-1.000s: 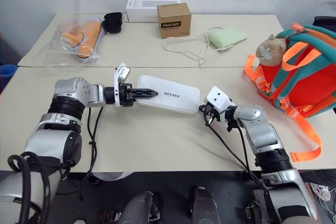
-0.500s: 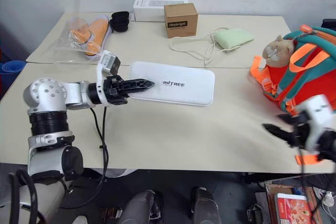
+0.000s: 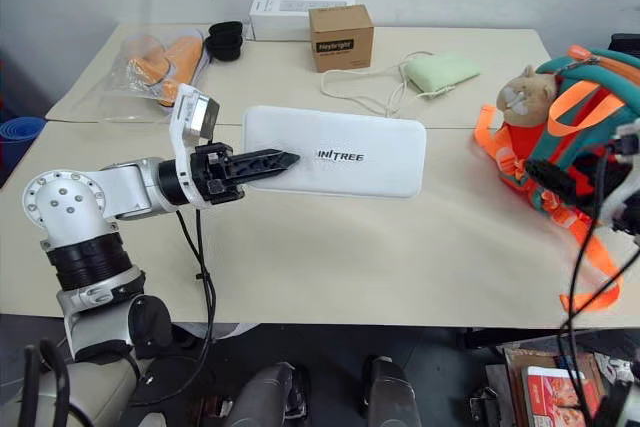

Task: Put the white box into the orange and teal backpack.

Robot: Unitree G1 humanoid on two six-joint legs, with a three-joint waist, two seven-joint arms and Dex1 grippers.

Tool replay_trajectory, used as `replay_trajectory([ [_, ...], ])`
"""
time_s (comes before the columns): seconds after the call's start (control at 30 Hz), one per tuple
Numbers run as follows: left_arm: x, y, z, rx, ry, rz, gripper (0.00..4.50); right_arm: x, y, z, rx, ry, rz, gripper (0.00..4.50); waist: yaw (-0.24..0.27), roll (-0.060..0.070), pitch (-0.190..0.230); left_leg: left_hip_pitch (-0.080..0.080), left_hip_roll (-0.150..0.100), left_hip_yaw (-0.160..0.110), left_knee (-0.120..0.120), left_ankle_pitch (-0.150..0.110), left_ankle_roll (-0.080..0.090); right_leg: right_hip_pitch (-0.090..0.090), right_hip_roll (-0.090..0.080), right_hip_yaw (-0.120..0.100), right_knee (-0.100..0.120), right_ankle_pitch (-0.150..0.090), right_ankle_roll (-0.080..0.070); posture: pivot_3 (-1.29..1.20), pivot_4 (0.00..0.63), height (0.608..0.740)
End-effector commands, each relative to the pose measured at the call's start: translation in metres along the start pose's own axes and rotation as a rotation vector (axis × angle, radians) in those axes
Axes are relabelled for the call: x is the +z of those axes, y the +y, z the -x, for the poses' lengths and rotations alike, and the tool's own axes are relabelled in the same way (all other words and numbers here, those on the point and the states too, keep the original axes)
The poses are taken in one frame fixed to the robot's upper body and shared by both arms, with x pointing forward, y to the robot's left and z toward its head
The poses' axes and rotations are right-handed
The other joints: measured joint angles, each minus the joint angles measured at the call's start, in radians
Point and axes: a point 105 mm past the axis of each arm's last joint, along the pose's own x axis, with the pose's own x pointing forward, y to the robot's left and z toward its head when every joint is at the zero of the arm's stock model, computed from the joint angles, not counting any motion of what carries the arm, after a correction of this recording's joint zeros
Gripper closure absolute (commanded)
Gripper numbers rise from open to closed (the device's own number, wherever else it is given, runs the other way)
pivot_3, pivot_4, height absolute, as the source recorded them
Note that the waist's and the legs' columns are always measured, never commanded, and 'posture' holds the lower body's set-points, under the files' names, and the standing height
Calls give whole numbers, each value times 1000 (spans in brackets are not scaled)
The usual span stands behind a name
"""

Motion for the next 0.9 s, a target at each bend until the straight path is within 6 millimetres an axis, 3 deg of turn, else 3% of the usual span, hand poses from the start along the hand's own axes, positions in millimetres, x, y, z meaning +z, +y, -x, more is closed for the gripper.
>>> replay_trajectory([
  [0.03,11,-15,3,-39,-28,-69,3141,10,-8,-17,-78,-54,-5,20,-3,0,0,0,0,0,0,0,0,0,0,0,1,0,0,0,150,740],
  [0.2,16,-19,6,-33,-34,-92,3141,8,-4,-34,-55,-91,-39,20,-5,0,0,-1,0,0,0,0,0,0,0,0,2,0,0,0,150,740],
  [0.33,20,-14,10,7,-59,-99,3141,10,7,-38,13,-124,-26,847,-10,0,0,-1,0,0,0,0,0,0,0,0,2,0,0,0,150,740],
  [0.47,24,-13,15,23,-80,-104,3141,16,21,-38,102,-145,-12,2261,-13,0,0,-1,0,0,0,0,0,0,1,0,2,0,0,0,150,740],
  [0.67,30,-11,29,101,-60,-193,3141,32,69,-26,395,-154,-22,4367,-17,0,0,-1,2,0,-1,1,-1,-1,2,0,2,0,0,0,150,740],
  [0.83,59,-18,50,139,-122,-318,3141,50,133,16,796,-76,36,4483,-13,0,0,-2,1,0,-2,1,-1,-2,2,0,2,0,0,0,150,740],
  [0.9,70,-20,55,144,-143,-374,3141,56,149,34,917,-36,44,4483,-12,0,0,-2,1,0,-2,0,-1,-2,2,0,2,0,0,0,150,740],
])
